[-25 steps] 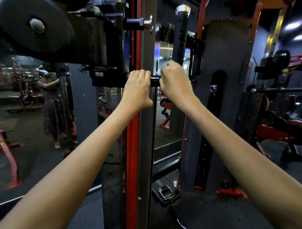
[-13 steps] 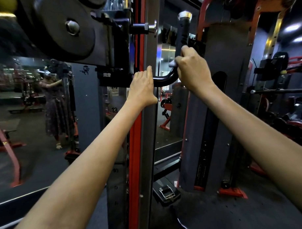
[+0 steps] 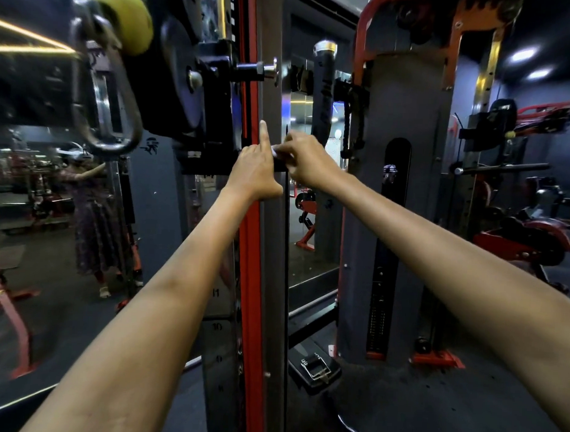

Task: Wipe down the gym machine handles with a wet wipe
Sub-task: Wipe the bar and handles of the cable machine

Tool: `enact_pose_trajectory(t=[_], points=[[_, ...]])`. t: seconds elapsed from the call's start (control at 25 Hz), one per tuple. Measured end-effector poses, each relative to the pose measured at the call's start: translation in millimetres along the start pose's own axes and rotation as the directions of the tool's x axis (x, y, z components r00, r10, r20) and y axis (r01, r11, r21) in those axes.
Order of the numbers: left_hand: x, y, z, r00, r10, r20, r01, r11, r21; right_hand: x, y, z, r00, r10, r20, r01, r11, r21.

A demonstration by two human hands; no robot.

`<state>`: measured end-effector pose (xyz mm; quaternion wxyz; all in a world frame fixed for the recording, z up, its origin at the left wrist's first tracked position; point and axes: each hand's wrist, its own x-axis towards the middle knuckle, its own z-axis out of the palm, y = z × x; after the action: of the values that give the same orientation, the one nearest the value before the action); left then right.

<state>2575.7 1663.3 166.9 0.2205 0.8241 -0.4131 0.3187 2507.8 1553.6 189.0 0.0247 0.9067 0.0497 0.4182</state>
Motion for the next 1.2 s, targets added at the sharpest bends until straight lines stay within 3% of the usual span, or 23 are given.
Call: enact_pose_trajectory(t=[0.08,0.2,0.36,0.56,0.72,0.84,1.0,1.12,1.2], points=[[0,-1,0,1.0,0.005,0.01,-0.005,1.0,-0.003,-9,1,-8,0.988,-0.109,0.108,0.118,0.989,-0.088],[1,0,1,1.0,0.005,0.018,-0.006,0.999,0.045,-9,12,-39,0.963,-0.146,0.225,0.198,0.954,-0.227],[5,-1,6,0.999,0.05,0.016,-0.052,0.983,0.179,-8,21,-52,0.998,-0.067,0.018,0.069,0.944,-0.322],[10,-6,10,0.994,0.107,-0.038,-0.097,0.973,0.209,-12,25,-41,0.999,-0.044,0.027,0.05,0.968,-0.246],[12,0,10,0.997,0.072,-0.015,-0.067,0.97,0.235,8,35,-58,0.976,0.024,-0.218,-0.065,0.981,-0.181],[21,12,6,1.0,-0.016,0.025,0.01,0.976,0.218,-4,35,-36,0.983,-0.056,-0.176,0.034,0.991,-0.127],[32,34,17,0.999,0.019,-0.03,-0.014,0.99,0.14,-8,43,-45,0.993,-0.095,-0.076,0.091,0.994,-0.055],[31,42,29,0.987,0.004,-0.162,0.022,0.987,0.16,15,49,-72,0.964,-0.163,-0.209,0.145,0.984,-0.099],[30,41,33,0.974,-0.01,-0.226,0.048,0.986,0.161,33,57,-85,0.946,-0.128,-0.299,0.088,0.986,-0.141]])
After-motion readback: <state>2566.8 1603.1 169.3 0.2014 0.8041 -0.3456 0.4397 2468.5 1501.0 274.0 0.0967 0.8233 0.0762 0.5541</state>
